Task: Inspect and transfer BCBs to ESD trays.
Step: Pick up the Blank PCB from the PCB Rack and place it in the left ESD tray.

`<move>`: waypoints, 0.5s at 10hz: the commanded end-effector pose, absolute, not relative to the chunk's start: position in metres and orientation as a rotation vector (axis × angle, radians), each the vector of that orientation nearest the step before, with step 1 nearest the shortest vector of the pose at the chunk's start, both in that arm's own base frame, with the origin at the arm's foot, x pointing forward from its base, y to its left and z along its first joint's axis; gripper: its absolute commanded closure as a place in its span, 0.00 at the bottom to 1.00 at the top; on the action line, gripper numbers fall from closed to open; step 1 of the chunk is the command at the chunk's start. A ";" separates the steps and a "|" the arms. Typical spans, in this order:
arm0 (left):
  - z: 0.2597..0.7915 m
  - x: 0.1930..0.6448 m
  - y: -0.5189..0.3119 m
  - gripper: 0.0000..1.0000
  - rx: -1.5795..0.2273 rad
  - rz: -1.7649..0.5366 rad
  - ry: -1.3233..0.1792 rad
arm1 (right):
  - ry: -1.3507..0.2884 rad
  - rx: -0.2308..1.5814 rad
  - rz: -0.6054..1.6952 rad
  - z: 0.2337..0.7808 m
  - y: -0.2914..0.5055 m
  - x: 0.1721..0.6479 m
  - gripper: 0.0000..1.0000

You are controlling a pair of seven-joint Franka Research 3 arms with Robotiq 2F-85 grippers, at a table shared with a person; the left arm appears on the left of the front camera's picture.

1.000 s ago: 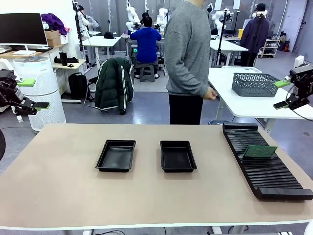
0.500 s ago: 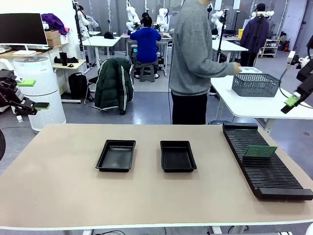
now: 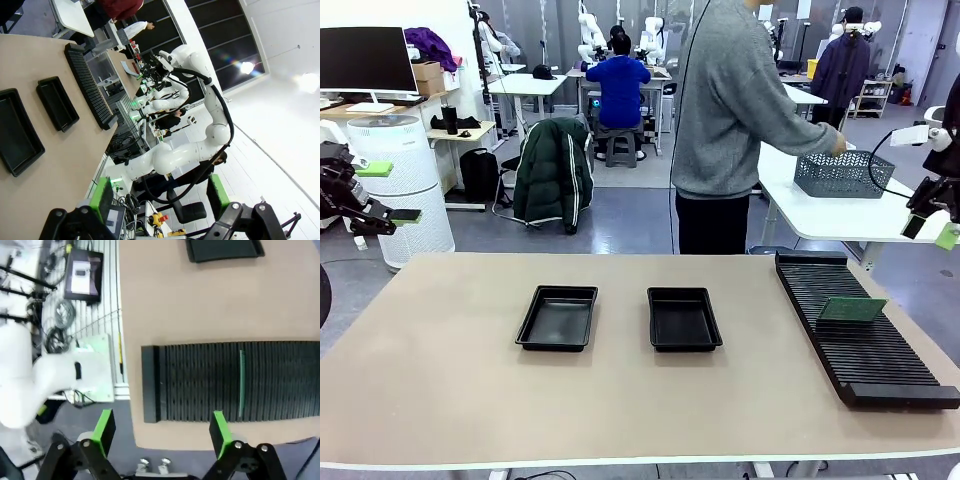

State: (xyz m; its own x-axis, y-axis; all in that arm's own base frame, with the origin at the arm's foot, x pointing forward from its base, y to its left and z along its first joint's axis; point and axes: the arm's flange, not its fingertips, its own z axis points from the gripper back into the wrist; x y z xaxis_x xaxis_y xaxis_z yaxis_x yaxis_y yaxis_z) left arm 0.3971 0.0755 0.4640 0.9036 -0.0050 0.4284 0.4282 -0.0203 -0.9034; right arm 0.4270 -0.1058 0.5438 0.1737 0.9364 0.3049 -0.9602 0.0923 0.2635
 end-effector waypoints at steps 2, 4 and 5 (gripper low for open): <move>0.465 0.396 0.074 0.00 -1.557 -0.348 -0.355 | -0.143 0.333 1.521 0.539 -0.091 0.410 0.00; 0.465 0.396 0.074 0.00 -1.557 -0.348 -0.355 | -0.163 0.210 1.510 0.537 -0.074 0.406 0.00; 0.465 0.396 0.074 0.00 -1.557 -0.348 -0.355 | -0.190 0.160 1.502 0.532 -0.069 0.404 0.00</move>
State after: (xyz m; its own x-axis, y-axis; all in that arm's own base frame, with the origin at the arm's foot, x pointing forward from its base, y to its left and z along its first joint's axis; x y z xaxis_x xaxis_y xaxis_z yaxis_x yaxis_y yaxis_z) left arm 0.3971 0.0754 0.4639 0.9036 -0.0050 0.4283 0.4281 -0.0204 -0.9035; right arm 0.4119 -0.0780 0.5468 0.0400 0.9610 0.2736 -0.9987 0.0301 0.0402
